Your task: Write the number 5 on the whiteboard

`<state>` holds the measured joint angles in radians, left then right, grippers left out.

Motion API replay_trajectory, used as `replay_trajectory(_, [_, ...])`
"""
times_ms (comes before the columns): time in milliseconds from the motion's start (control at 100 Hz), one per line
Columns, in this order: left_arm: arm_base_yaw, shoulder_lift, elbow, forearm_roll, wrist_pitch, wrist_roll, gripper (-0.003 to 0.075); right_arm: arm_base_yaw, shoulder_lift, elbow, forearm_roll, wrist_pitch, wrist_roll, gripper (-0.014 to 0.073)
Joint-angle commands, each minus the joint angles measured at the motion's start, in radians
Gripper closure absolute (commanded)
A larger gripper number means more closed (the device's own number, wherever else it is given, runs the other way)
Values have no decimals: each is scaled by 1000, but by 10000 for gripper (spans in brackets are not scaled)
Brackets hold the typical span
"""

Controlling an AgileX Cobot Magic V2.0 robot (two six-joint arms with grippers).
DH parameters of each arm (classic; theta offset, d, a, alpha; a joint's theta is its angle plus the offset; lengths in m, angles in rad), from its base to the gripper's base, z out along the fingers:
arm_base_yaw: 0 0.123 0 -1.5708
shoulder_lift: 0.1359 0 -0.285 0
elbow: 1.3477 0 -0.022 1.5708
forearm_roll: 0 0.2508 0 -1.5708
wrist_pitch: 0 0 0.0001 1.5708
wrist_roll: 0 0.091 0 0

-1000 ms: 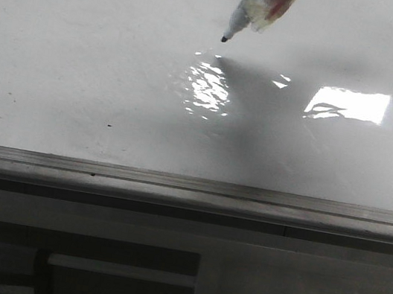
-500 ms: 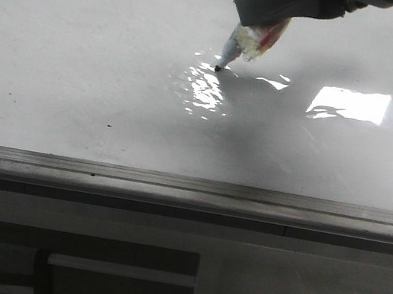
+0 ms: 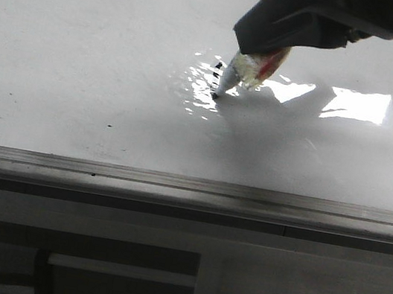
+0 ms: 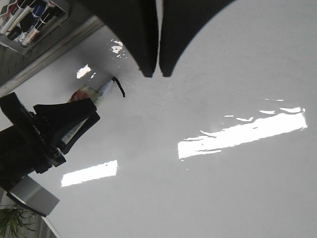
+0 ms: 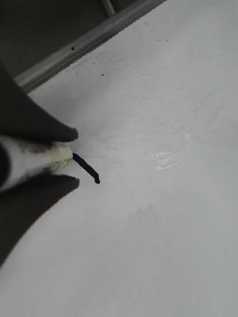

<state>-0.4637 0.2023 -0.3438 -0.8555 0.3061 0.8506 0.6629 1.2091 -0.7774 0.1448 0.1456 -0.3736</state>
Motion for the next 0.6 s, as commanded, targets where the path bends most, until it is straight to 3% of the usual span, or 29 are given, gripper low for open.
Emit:
replay_trajectory(0, [1, 11, -26, -27, -49, -12, 741, -39, -25, -10, -24, 30, -7, 650])
replay_trajectory(320, [1, 11, -26, -27, -49, -12, 741, -85, -64, -5, -11, 160, 5, 641])
replay_trajectory(590, [1, 11, -26, -27, -49, -12, 741, 21, 8, 27, 52, 53, 5, 641])
